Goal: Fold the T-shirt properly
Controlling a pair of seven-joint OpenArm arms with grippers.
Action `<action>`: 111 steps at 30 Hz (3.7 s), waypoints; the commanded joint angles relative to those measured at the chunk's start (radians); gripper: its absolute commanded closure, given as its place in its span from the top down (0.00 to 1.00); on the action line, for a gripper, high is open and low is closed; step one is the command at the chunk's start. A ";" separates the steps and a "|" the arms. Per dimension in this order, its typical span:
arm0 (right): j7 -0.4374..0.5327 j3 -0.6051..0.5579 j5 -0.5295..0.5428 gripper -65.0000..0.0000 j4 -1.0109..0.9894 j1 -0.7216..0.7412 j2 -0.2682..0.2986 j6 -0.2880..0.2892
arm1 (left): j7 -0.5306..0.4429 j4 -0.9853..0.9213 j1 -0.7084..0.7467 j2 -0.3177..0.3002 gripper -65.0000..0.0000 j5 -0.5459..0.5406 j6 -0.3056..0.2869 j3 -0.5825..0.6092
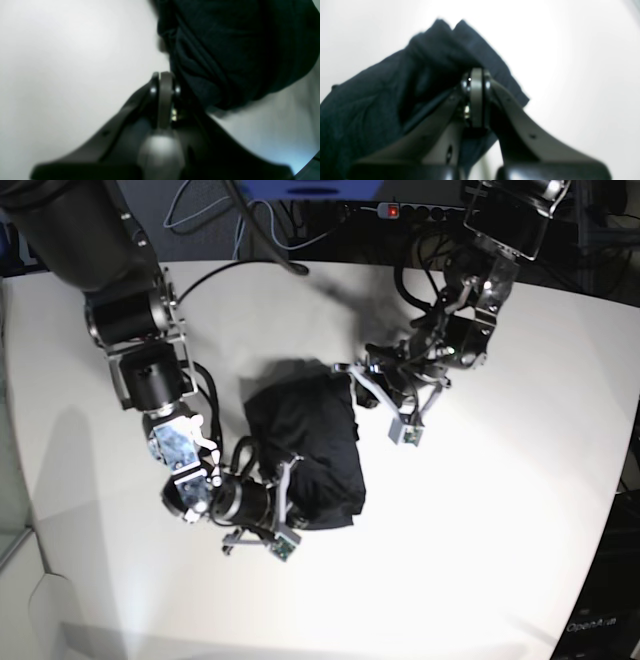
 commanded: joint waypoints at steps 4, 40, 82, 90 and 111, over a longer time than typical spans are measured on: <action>0.070 0.005 0.016 0.01 0.013 0.042 0.016 -0.001 | -0.016 0.014 -0.006 -0.003 0.01 -0.005 -0.005 -0.004; -0.036 0.318 0.016 0.00 0.644 -0.521 0.252 -0.001 | -0.027 0.464 0.196 -0.123 0.01 -0.013 -0.005 -0.027; 0.158 1.351 0.024 0.00 0.897 -1.148 -0.209 -0.001 | -0.025 0.536 0.661 -0.149 0.01 0.170 -0.569 -0.558; 0.451 1.402 0.017 0.00 0.610 -1.170 -0.209 -0.001 | -0.025 0.513 0.719 0.020 0.01 0.515 -0.653 -0.556; 0.807 1.452 -0.064 0.00 -0.430 -1.021 0.156 -0.001 | -0.649 -0.532 0.591 0.265 0.01 0.736 -0.608 -0.696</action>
